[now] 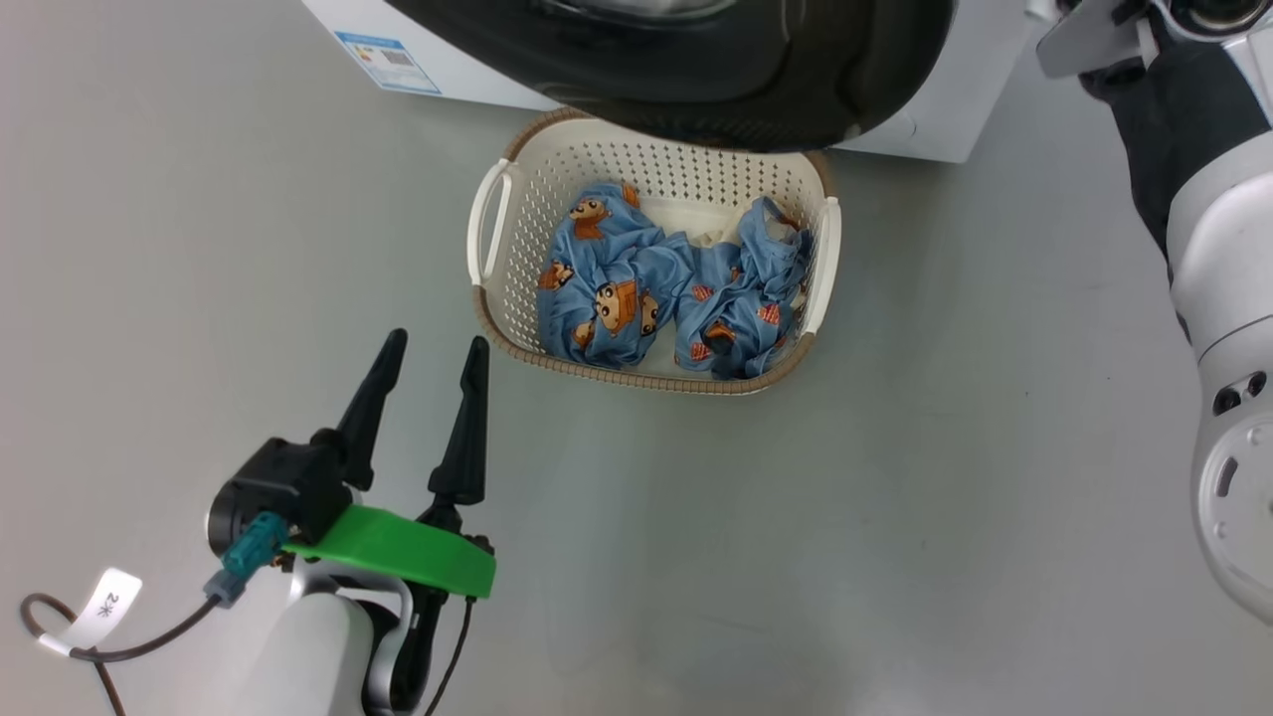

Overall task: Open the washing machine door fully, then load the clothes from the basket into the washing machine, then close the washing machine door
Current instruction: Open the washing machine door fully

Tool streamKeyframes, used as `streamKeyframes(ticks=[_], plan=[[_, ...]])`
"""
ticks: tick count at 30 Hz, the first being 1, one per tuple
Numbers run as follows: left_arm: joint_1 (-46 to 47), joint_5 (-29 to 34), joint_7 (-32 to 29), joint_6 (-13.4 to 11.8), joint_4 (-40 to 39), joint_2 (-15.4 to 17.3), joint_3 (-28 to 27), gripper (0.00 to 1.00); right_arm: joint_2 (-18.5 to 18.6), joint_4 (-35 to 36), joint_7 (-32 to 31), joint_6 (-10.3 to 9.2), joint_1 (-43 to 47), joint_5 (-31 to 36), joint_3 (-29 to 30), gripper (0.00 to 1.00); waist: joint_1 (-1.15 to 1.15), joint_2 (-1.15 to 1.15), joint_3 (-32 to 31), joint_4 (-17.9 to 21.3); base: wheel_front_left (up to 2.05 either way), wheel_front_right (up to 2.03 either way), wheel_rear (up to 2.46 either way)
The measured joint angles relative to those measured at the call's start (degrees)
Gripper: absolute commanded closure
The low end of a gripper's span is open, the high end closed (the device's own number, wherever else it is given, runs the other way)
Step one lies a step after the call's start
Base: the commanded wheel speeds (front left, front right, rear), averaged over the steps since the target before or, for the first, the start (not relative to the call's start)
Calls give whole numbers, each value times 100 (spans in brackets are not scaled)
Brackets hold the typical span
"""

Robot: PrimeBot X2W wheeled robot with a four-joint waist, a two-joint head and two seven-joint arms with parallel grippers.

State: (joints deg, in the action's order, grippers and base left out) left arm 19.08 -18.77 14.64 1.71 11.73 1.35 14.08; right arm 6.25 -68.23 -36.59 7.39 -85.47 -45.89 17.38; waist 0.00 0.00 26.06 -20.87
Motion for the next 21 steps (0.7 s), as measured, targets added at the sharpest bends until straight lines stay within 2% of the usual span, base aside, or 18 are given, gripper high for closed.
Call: streamKeyframes(ticks=[14,21], plan=[[-70,100,0,-29,1,1,-57,0,-91,493,-606,0,648,-401,-189,100,0,0,-257,75,0,0,0],[-155,140,0,-29,10,1,-79,0,-82,683,-829,0,939,-828,-530,100,0,0,-362,90,0,0,0]])
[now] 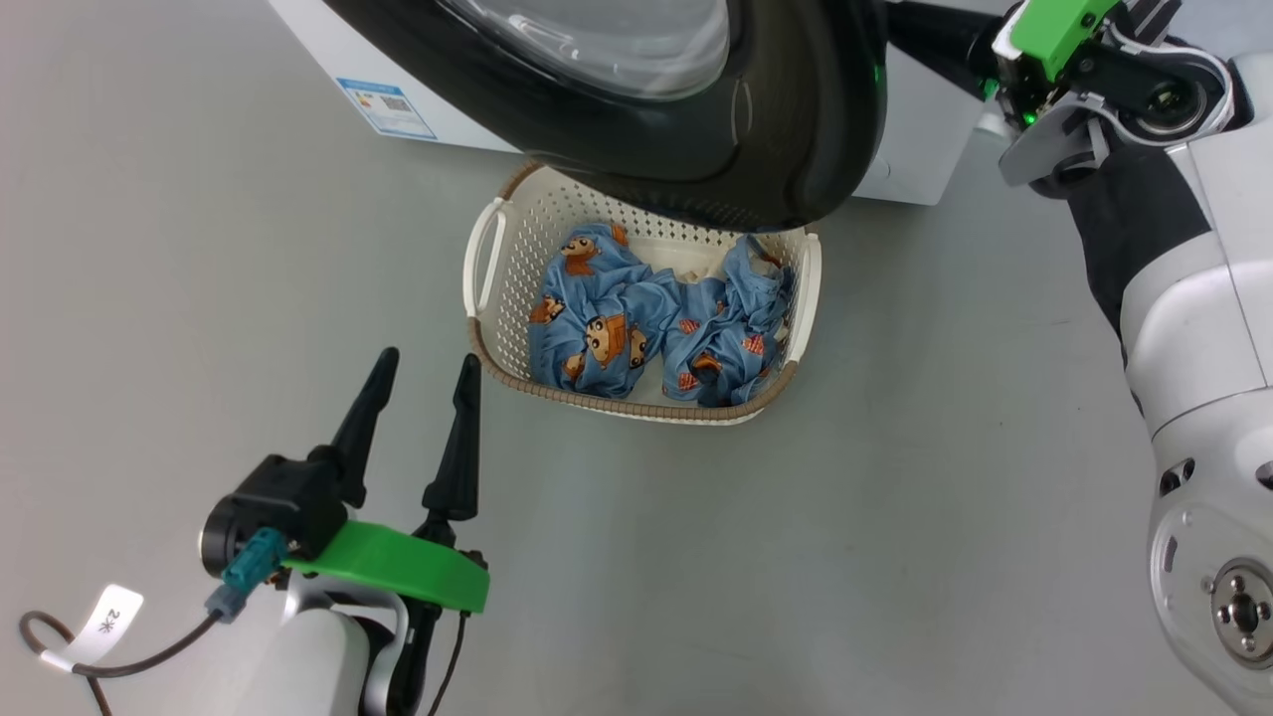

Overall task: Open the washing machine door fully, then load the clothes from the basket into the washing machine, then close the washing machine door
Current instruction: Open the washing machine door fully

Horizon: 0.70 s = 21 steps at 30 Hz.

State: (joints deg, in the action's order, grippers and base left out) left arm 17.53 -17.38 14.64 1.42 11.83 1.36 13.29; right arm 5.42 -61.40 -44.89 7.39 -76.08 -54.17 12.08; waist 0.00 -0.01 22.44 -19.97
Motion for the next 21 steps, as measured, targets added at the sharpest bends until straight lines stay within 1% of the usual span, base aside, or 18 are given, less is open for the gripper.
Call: streamKeyframes(ticks=[10,21], plan=[[-37,103,0,-14,23,1,-54,0,-10,278,-152,0,450,-876,-835,100,0,0,-160,28,0,0,0],[-211,155,0,-16,32,2,-82,0,-20,492,-169,0,882,-1625,-1663,100,0,0,-371,47,0,0,0]])
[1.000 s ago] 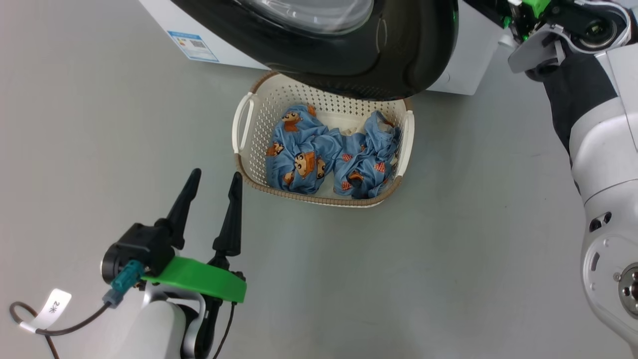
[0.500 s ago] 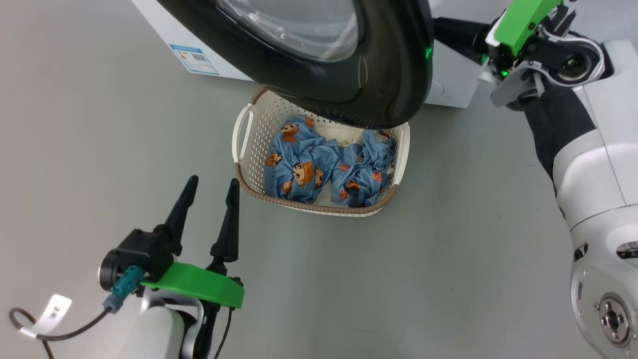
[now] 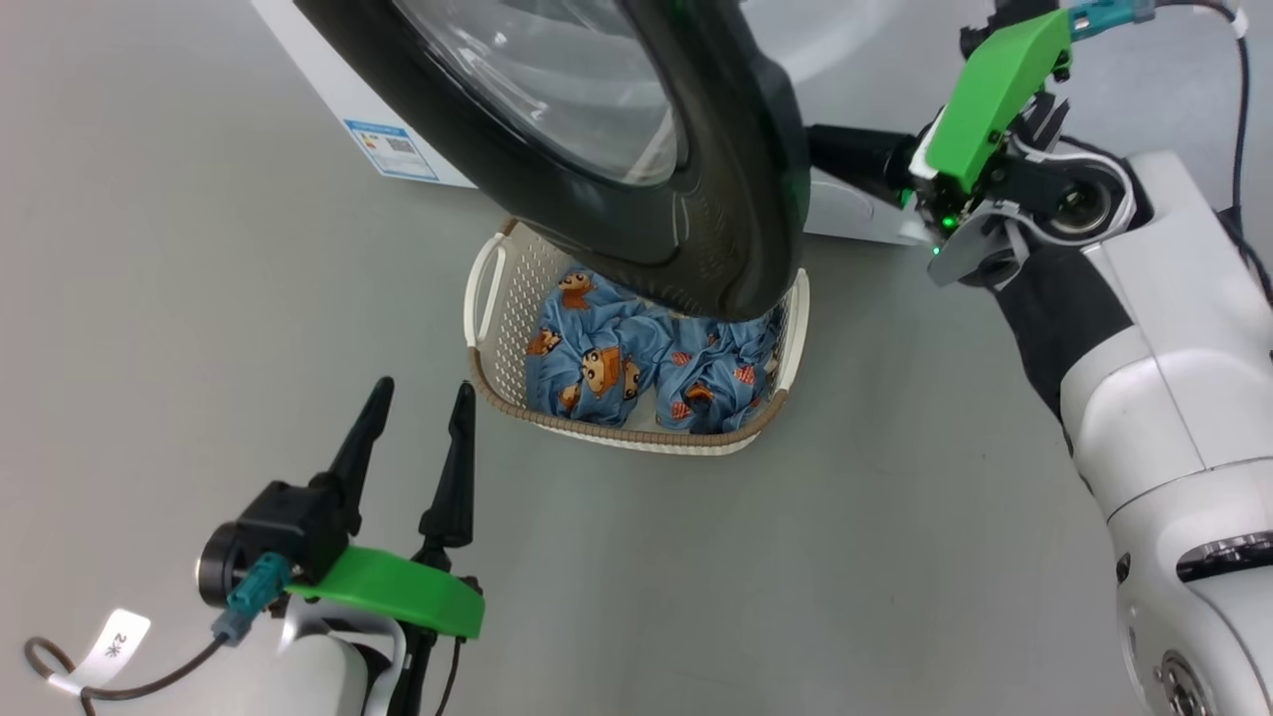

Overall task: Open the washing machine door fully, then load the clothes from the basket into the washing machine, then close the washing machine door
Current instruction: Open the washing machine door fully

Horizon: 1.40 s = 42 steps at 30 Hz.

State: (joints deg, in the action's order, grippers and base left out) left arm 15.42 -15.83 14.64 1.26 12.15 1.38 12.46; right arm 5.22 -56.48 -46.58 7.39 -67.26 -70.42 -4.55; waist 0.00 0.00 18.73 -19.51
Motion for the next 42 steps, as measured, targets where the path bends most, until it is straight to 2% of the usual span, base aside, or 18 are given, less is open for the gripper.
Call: streamKeyframes(ticks=[21,42], plan=[[-263,100,0,-48,0,5,-27,0,-22,613,190,0,770,-1294,-1599,100,0,0,-302,38,0,0,0],[-264,103,0,-48,-5,5,-86,0,-9,1111,391,0,983,-2281,-2884,100,0,0,-313,-61,0,0,0]])
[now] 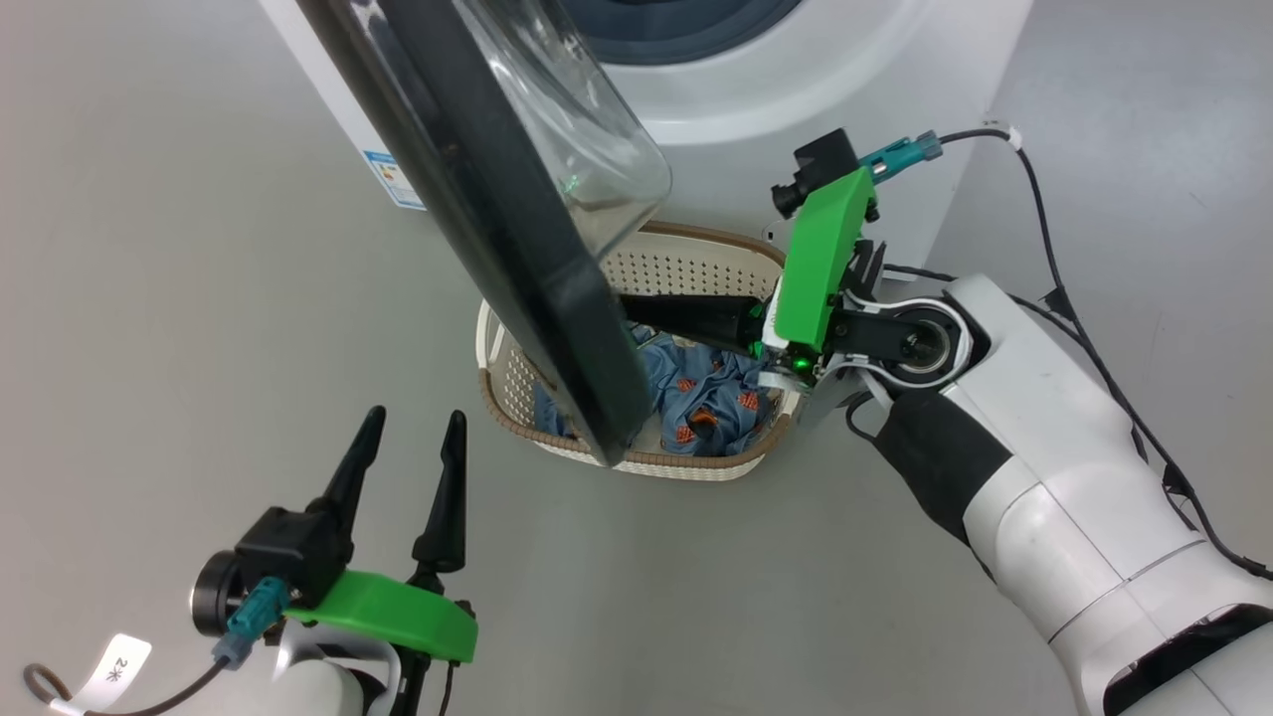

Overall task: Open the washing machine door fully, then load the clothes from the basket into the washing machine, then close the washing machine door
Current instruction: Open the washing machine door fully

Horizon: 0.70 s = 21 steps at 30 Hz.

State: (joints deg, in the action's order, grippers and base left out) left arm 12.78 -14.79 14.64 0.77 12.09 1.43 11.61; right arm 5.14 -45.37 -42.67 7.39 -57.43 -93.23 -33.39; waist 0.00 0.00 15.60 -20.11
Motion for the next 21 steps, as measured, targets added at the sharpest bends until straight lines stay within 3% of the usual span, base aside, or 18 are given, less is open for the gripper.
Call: streamKeyframes(ticks=[21], plan=[[-1,29,0,-29,0,0,3,0,-3,267,194,0,0,-684,-1099,100,0,0,-29,-54,0,0,0]])
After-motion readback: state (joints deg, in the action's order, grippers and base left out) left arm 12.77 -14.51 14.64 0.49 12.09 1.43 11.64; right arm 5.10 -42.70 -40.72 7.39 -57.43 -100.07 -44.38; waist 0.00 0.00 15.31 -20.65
